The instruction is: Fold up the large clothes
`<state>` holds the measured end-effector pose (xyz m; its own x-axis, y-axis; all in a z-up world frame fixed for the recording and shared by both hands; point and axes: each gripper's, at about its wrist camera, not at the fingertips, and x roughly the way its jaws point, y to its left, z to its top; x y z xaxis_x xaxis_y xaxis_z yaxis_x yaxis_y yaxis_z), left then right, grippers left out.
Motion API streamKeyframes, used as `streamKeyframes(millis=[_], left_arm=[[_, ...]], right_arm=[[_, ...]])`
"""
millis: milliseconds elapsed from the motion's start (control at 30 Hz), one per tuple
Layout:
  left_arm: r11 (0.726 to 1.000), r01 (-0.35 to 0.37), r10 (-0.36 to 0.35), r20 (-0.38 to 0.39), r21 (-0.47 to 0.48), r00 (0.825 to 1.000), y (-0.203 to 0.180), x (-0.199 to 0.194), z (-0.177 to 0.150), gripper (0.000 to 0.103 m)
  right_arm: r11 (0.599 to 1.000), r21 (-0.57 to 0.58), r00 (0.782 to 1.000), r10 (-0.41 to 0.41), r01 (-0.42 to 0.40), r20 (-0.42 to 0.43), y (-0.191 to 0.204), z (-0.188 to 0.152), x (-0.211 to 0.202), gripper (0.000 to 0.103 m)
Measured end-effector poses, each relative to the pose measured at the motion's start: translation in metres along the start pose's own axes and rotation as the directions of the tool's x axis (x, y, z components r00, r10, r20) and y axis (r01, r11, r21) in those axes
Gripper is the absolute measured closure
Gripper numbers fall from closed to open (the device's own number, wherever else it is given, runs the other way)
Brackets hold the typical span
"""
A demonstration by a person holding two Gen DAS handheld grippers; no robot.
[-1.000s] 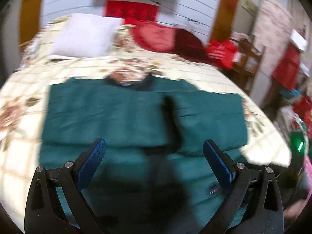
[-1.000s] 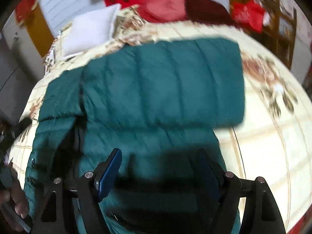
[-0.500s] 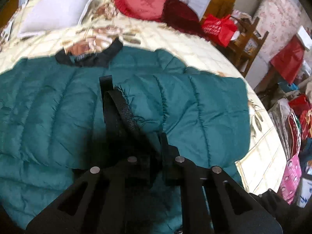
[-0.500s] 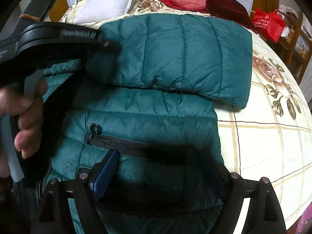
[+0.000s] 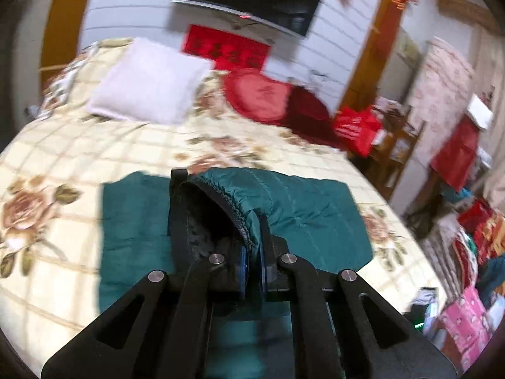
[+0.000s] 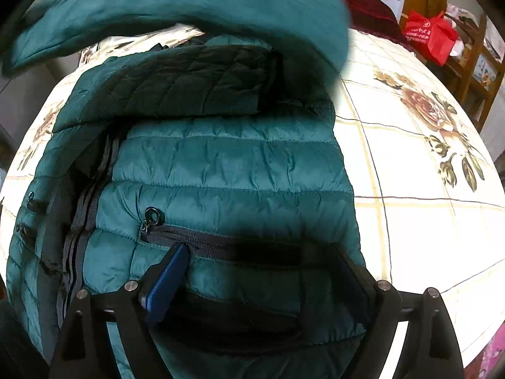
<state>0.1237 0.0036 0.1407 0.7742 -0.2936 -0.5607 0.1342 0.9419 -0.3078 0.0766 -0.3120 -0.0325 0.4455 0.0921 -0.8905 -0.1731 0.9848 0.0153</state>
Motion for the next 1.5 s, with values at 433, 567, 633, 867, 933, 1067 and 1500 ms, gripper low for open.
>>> streamKeyframes(millis=[433,567,633,867,933,1067,1500], left_arm=[[0.987,-0.129,0.115,-0.135,-0.094,0.984,0.090,0.030,-0.070,0.087],[0.970,-0.214,0.214,-0.016,-0.114,0.977,0.094,0.008,-0.071,0.087],[0.966,-0.228,0.235,0.048,-0.120,0.971,0.084,0.001,-0.067,0.087],[0.988,-0.156,0.156,0.039,-0.005,0.987,0.036,0.035,-0.055,0.087],[0.979,-0.202,0.202,0.008,0.018,0.979,0.036,0.053,-0.059,0.087],[0.955,-0.294,0.286,-0.151,-0.032,0.946,0.066,0.092,-0.075,0.087],[0.942,-0.337,0.332,-0.173,0.000,0.927,0.063,0.106,-0.091,0.086]], right_arm=[[0.981,0.185,0.975,0.013,-0.055,0.222,-0.039,0.015,-0.037,0.015],[0.974,0.220,0.938,-0.023,-0.057,0.345,-0.049,0.024,-0.051,0.015],[0.974,0.217,0.896,-0.035,-0.069,0.444,-0.051,0.033,-0.059,0.015],[0.974,0.185,0.834,0.010,-0.134,0.551,-0.045,0.082,-0.053,0.027],[0.988,0.094,0.843,0.050,-0.118,0.536,-0.026,0.103,-0.044,0.033],[0.974,-0.138,0.866,0.223,-0.180,0.448,0.017,0.128,-0.019,0.035],[0.968,-0.192,0.959,0.199,-0.160,0.202,0.024,0.142,0.065,0.034]])
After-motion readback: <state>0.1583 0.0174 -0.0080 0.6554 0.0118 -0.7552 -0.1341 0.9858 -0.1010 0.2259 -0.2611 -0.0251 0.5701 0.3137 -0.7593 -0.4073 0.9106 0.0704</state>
